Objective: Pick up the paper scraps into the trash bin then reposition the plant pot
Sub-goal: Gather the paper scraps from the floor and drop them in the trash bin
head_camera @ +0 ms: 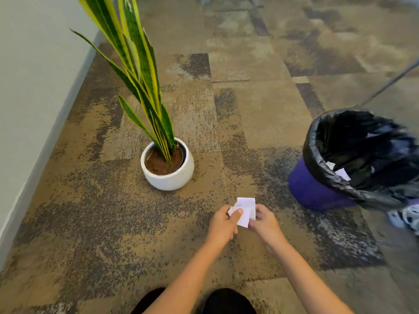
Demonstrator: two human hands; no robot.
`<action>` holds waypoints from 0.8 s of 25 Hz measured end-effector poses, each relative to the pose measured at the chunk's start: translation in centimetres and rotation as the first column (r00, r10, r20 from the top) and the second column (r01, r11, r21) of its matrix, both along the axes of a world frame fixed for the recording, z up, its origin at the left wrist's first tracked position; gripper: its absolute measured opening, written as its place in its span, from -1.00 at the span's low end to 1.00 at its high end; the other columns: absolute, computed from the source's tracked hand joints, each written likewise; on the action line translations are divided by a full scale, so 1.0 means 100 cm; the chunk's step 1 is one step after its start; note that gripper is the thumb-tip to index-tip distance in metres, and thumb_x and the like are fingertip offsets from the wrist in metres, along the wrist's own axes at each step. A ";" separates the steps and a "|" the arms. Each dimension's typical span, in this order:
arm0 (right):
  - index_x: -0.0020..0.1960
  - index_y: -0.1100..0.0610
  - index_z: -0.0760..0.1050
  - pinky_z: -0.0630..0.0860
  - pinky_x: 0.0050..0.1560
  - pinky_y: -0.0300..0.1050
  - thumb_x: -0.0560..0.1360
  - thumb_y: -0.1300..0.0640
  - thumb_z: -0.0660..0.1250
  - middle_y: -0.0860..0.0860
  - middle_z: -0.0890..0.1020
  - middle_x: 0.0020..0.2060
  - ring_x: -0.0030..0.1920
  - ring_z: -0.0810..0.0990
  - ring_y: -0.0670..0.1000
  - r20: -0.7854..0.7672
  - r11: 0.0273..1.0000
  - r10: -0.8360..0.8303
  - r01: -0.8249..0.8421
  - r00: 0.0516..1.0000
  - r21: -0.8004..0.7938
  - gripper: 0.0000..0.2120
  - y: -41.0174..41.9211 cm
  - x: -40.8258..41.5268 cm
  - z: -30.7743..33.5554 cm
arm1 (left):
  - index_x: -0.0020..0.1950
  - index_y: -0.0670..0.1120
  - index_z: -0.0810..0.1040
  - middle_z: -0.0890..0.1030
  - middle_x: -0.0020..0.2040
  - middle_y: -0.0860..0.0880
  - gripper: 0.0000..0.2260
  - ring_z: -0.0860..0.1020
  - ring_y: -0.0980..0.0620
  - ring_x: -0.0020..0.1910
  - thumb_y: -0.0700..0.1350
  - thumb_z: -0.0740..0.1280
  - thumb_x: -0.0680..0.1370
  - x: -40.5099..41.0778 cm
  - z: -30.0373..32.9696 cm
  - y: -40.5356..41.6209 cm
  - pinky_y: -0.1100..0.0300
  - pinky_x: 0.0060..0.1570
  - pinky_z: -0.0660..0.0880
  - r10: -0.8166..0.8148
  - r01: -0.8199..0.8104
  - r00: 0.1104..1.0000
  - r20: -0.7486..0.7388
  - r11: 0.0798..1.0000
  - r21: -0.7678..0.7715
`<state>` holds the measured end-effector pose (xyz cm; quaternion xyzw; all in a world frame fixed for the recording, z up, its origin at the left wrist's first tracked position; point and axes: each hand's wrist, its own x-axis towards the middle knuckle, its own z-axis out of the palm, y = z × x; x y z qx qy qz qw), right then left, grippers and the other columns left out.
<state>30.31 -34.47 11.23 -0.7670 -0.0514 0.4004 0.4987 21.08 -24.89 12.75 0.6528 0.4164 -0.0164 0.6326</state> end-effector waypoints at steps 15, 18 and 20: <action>-0.01 0.37 0.60 0.53 -0.41 -0.22 0.43 0.33 0.30 0.15 0.58 -0.30 -0.44 0.54 0.01 0.294 0.841 -0.533 0.533 0.793 0.088 -0.81 -0.106 0.186 0.154 | 0.09 -0.16 0.33 0.48 -0.35 -0.09 -0.85 0.40 0.05 -0.48 -0.30 0.13 0.54 0.230 0.138 -0.096 0.24 -0.50 0.31 -0.284 0.297 0.941 0.183 0.954 -0.047; 0.10 0.43 0.52 0.61 -0.05 -0.02 0.47 0.35 0.27 0.28 0.60 -0.08 -0.28 0.60 0.11 0.235 0.838 -0.535 0.544 0.812 0.030 -0.77 -0.120 0.213 0.153 | 0.13 -0.18 0.37 0.51 -0.24 -0.11 -0.82 0.49 0.07 -0.37 -0.29 0.22 0.54 0.255 0.144 -0.103 0.26 -0.43 0.49 -0.260 0.280 0.955 0.145 0.951 -0.135; 0.23 0.39 0.46 0.58 0.11 0.02 0.51 0.35 0.26 0.32 0.57 0.16 0.02 0.64 0.21 0.168 0.841 -0.539 0.540 0.825 0.048 -0.70 -0.124 0.220 0.153 | 0.17 -0.10 0.33 0.48 -0.12 -0.07 -0.75 0.51 0.07 -0.20 -0.27 0.26 0.53 0.261 0.144 -0.102 0.19 -0.21 0.56 -0.283 0.306 0.948 0.145 0.935 -0.181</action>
